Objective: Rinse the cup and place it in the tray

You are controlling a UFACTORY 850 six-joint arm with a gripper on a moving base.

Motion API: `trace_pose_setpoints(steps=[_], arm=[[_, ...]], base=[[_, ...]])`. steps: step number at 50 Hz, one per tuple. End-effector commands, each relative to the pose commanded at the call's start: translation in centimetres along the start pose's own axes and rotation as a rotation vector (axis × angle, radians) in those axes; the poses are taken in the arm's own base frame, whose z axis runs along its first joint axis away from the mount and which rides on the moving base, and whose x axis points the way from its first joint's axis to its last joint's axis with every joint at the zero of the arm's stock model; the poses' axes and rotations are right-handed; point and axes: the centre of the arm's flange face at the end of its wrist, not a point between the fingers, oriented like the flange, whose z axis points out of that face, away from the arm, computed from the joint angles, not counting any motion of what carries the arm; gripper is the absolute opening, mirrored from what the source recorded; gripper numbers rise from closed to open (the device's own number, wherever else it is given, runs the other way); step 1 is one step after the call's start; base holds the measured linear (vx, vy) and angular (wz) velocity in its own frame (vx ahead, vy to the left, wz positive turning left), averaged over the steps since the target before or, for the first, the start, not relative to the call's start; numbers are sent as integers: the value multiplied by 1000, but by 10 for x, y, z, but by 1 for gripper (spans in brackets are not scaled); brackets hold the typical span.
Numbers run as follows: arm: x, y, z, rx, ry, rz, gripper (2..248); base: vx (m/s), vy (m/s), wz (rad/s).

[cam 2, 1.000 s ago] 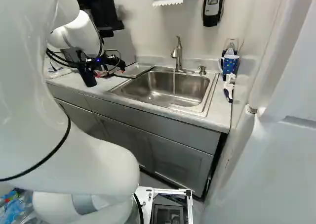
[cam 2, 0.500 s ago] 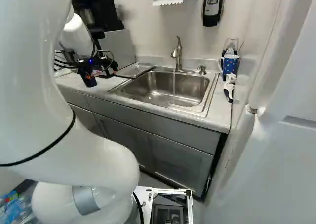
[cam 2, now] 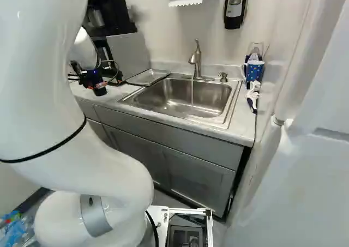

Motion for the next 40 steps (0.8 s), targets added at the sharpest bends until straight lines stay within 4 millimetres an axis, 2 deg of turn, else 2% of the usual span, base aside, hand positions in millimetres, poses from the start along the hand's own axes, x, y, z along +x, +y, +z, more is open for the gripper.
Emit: trace_pose_setpoints(steps=[40], arm=[[-8, -29, 36, 44, 135, -36, 247]], base=[[0, 0, 0]])
